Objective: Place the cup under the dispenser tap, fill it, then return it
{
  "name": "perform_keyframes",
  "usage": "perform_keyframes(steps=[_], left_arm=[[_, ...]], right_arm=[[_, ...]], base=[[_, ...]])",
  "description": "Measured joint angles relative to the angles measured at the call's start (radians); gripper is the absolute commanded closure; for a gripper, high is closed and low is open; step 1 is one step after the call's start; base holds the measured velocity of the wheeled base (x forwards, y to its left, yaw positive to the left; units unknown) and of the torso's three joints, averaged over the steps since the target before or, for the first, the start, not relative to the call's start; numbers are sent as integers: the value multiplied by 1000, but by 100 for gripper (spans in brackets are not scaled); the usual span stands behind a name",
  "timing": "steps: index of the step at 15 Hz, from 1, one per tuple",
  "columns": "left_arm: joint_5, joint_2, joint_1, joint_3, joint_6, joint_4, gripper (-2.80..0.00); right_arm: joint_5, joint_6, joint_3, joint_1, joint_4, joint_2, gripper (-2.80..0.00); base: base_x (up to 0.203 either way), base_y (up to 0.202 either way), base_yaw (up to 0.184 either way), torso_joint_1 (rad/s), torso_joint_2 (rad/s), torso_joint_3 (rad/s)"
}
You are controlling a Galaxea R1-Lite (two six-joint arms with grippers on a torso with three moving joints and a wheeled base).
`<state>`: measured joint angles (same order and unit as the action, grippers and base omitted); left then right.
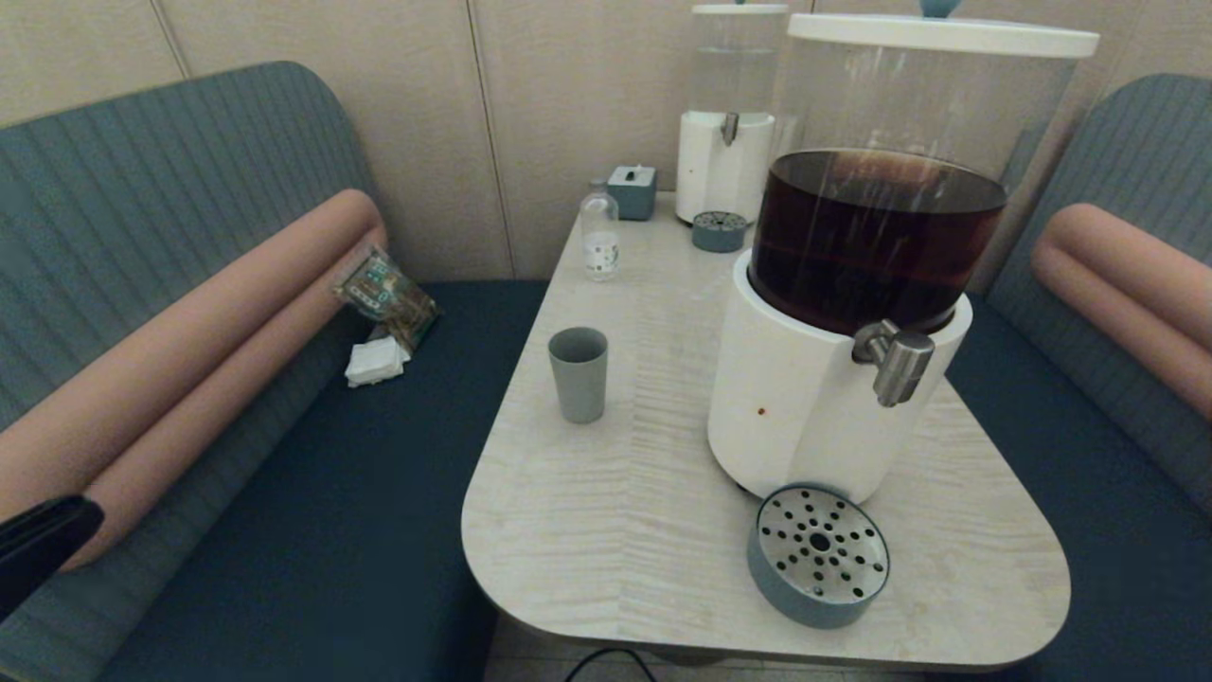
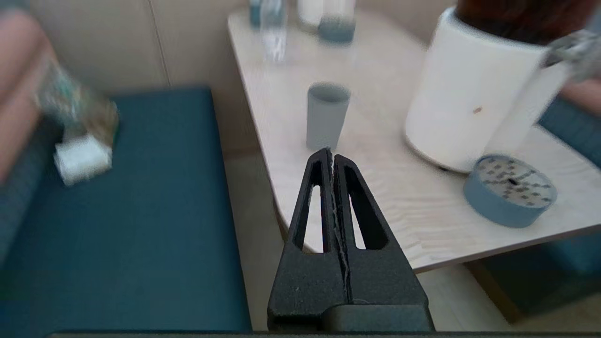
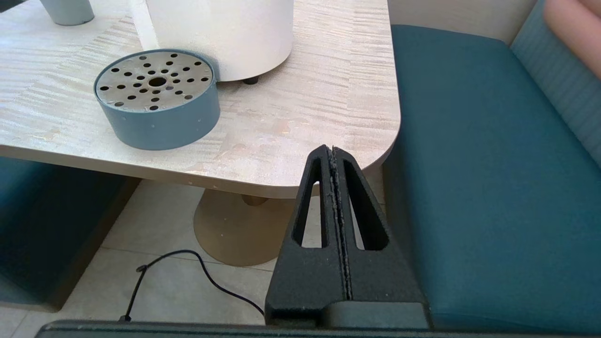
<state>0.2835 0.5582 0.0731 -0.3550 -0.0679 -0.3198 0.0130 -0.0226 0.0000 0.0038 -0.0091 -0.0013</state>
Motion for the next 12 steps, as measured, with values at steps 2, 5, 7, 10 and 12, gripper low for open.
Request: perform_keyframes(steps=[2,5,7,10,12], left_arm=[[32,-96,-18,27,0,7,0],[52,-219,-30,78,-1,9,0],[61,-297,-40,131,-1,7,0],[35,-404,-53,223,1,-5,0],[7,-480,-57,295,-3,-3,0]], right_arm=[[0,0,0,0,0,0,0],[0,0,0,0,0,0,0],[0,0,0,0,0,0,0],[1,0,0,0,0,0,0],[0,0,0,0,0,0,0]], base=[[0,0,0,0,0,0],[0,0,0,0,0,0],[0,0,0,0,0,0],[0,0,0,0,0,0],[0,0,0,0,0,0]])
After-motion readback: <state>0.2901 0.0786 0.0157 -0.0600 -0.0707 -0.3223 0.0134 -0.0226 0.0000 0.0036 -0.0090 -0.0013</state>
